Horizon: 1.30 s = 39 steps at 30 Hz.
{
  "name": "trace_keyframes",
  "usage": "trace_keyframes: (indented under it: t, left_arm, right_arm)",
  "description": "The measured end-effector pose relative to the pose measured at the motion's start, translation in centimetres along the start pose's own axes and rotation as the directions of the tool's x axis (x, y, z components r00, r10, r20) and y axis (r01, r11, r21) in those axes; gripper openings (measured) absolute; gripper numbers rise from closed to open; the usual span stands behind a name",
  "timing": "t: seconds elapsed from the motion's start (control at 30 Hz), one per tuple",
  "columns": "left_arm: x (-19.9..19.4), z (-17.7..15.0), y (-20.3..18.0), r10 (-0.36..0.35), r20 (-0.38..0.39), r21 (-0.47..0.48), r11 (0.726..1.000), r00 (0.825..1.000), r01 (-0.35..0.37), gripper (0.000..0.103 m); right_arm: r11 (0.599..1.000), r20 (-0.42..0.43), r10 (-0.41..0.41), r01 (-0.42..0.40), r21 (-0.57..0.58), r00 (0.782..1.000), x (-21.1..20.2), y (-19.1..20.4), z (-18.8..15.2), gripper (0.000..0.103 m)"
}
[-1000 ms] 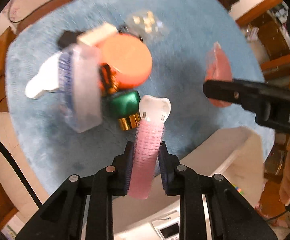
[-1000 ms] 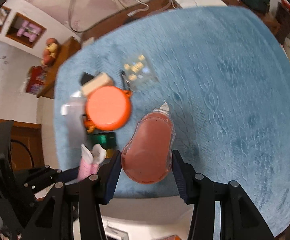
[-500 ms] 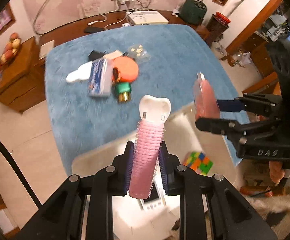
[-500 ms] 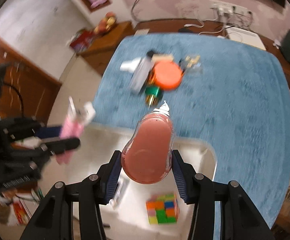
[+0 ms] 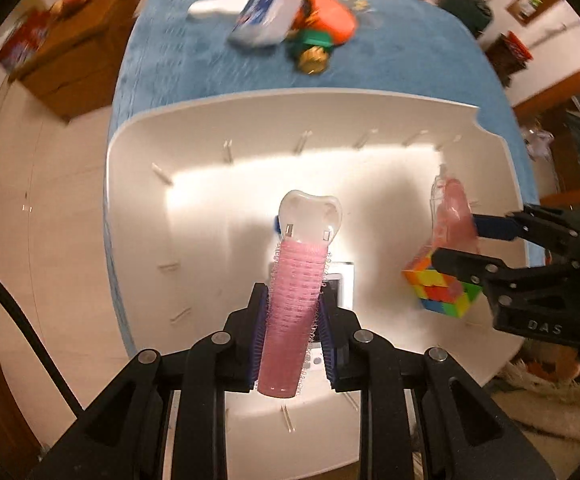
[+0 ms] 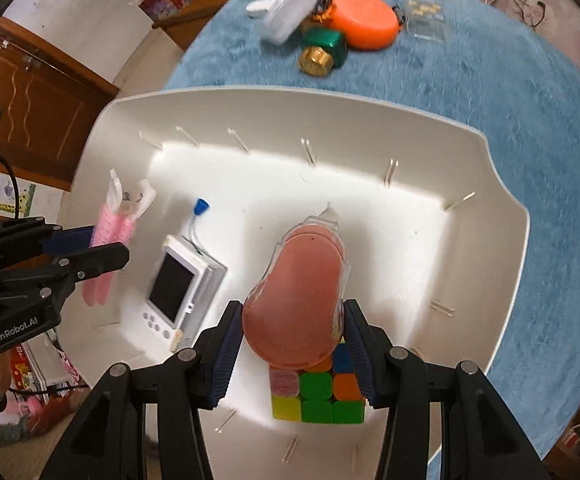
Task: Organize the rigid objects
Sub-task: 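Place the pouch in the tray with the right tool while the left tool places the roller, then grasp the orange round case with the right tool while the left tool grasps the dental floss box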
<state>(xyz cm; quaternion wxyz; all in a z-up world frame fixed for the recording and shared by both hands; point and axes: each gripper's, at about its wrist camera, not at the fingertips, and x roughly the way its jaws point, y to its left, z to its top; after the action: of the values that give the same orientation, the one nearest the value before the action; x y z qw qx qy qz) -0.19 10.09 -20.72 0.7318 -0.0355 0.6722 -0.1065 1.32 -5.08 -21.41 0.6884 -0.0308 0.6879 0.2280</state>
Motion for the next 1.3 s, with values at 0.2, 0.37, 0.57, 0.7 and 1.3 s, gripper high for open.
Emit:
trace_keyframes:
  t: [0.2, 0.37, 0.57, 0.7, 1.3]
  left_arm:
    - [0.8, -0.2, 0.0, 0.037, 0.007, -0.047, 0.998, 0.999, -0.037, 0.03]
    - [-0.1, -0.2, -0.4, 0.097, 0.044, -0.068, 0.993, 0.994, -0.094, 0.084]
    - [-2.4, -0.1, -1.9, 0.119, 0.109, -0.03, 0.993, 0.987, -0.117, 0.084]
    - [-3.7, 0.1, -2.5, 0.125, 0.14, -0.013, 0.992, 0.982, -0.124, 0.084]
    - [-8.1, 3.9, -1.6, 0.107, 0.245, -0.019, 0.994, 0.964, -0.105, 0.084]
  right_arm:
    - [0.999, 0.043, 0.032, -0.033, 0.021, 0.999, -0.8, -0.5, -0.8, 0.07]
    - [0.999, 0.102, 0.033, -0.035, 0.022, 0.994, -2.8, -0.8, -1.7, 0.071]
    - [0.999, 0.182, 0.026, -0.03, 0.023, 0.983, -5.7, -1.1, -2.6, 0.071]
    - [1.0, 0.222, 0.014, -0.018, 0.018, 0.975, -7.1, -0.6, -2.3, 0.071]
    - [0.997, 0.261, 0.031, -0.048, 0.058, 0.965, -8.6, -1.1, -1.0, 0.071]
